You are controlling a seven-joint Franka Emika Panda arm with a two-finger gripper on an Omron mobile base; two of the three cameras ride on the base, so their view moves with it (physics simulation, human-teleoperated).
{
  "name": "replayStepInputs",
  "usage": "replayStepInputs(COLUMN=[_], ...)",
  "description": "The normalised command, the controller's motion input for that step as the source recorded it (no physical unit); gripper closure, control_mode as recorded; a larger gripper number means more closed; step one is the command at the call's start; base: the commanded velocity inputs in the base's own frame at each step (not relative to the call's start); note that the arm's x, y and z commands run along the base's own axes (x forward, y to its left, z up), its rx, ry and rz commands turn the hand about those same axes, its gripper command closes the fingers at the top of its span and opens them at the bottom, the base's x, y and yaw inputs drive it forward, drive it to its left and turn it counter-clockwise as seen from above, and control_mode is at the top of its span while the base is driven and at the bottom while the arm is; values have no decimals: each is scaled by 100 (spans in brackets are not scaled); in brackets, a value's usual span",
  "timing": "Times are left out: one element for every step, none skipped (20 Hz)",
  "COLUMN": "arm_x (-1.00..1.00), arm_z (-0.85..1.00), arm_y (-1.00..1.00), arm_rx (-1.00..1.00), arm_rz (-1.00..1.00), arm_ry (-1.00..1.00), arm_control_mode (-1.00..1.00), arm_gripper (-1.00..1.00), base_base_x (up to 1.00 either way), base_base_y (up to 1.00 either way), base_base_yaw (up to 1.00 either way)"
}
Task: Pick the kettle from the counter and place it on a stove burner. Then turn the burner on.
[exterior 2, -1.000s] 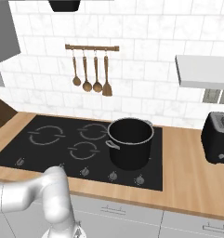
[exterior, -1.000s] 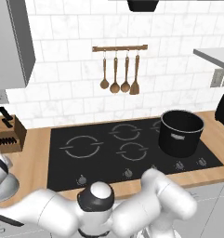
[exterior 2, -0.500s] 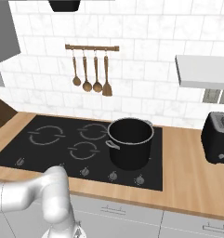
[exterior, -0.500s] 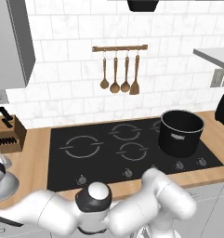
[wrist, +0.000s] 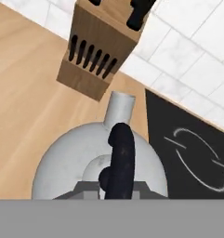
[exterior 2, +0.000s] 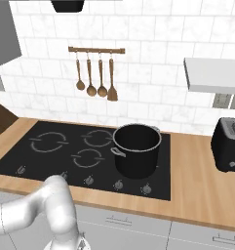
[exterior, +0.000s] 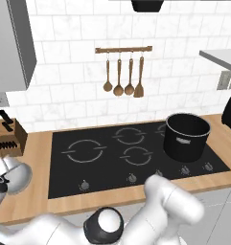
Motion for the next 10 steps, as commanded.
replayStepInputs(arm_x=[4,15,22,26,33,32,39,41,48,52], arm_z=[8,11,9,6,9,10,12,14,18,16], arm_y=[-100,-100,-100,-100,-100,-100,-100,-100,-100,-100], arm_rx=[0,0,0,0,0,0,1,2,4,5], arm_rz=[-11,-11,-11,-11,-11,-11,-11,-11,-12,-12], arm_ry=[-47,-46,-43,-42,-39,-40,-39,-38,-36,-34], arm_control_mode=[-100,-100,-100,-100,-100,-100,-100,-100,-100,-100], arm_gripper=[100,100,100,100,100,100,100,100,100,100], base_base_x=[0,0,0,0,0,0,0,0,0,0], base_base_y=[0,0,0,0,0,0,0,0,0,0], base_base_yaw=[0,0,0,0,0,0,0,0,0,0])
